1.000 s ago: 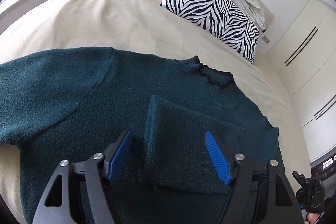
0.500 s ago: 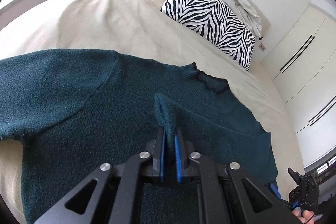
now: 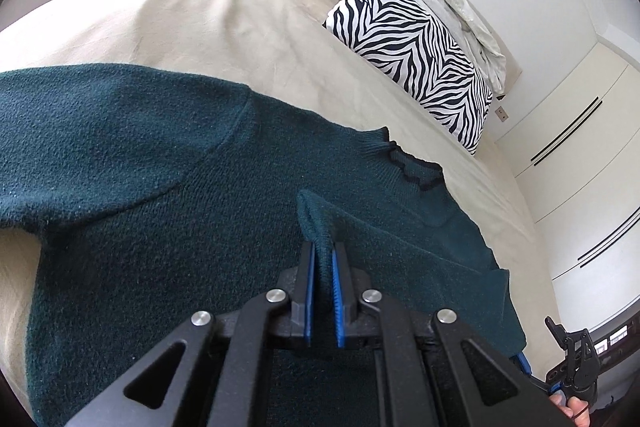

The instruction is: Fold small clothes

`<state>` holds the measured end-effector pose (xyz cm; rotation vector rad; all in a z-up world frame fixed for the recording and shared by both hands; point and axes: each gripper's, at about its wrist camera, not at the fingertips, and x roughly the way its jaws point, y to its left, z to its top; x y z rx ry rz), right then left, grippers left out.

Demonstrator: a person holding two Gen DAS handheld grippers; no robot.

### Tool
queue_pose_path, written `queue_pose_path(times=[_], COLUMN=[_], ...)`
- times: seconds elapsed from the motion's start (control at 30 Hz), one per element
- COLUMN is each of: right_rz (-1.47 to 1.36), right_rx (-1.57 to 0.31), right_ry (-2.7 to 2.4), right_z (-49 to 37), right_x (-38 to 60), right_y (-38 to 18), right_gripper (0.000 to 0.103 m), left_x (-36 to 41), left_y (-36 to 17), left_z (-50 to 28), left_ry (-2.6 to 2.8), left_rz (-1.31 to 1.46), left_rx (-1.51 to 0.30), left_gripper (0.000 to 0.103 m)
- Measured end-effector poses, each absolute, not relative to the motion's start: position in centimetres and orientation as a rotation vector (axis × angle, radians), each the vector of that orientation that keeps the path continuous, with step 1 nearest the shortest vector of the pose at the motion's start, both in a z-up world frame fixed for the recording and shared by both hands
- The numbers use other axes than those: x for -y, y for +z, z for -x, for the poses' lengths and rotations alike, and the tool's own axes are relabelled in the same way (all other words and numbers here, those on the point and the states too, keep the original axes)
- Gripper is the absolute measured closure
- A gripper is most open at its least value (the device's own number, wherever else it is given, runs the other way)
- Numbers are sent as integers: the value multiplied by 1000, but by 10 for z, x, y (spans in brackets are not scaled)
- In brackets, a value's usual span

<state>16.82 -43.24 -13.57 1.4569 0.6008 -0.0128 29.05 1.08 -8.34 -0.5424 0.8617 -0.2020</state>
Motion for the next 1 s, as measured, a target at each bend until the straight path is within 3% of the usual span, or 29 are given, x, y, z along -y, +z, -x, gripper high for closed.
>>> queue_pose_path(times=[0.43, 0.63, 0.8, 1.0], right_rz=[-1444, -1307, -1200, -1146], right_rx=[-551, -615, -731, -930], right_ry=[-46, -31, 140, 136], right_z=[-145, -125, -186, -265], right_x=[443, 442, 435, 432], right_y=[-150, -108, -88, -127], right_gripper=[56, 52, 52, 54], left_x=[-15, -15, -18, -20], left_y=[-99, -106, -111, -115], left_z=[-292, -287, -288, -288], left_ry=[-203, -207, -222, -234], left_rz=[546, 538, 560, 576], left_rx=[-863, -821, -810, -793], left_gripper=[91, 90, 89, 88])
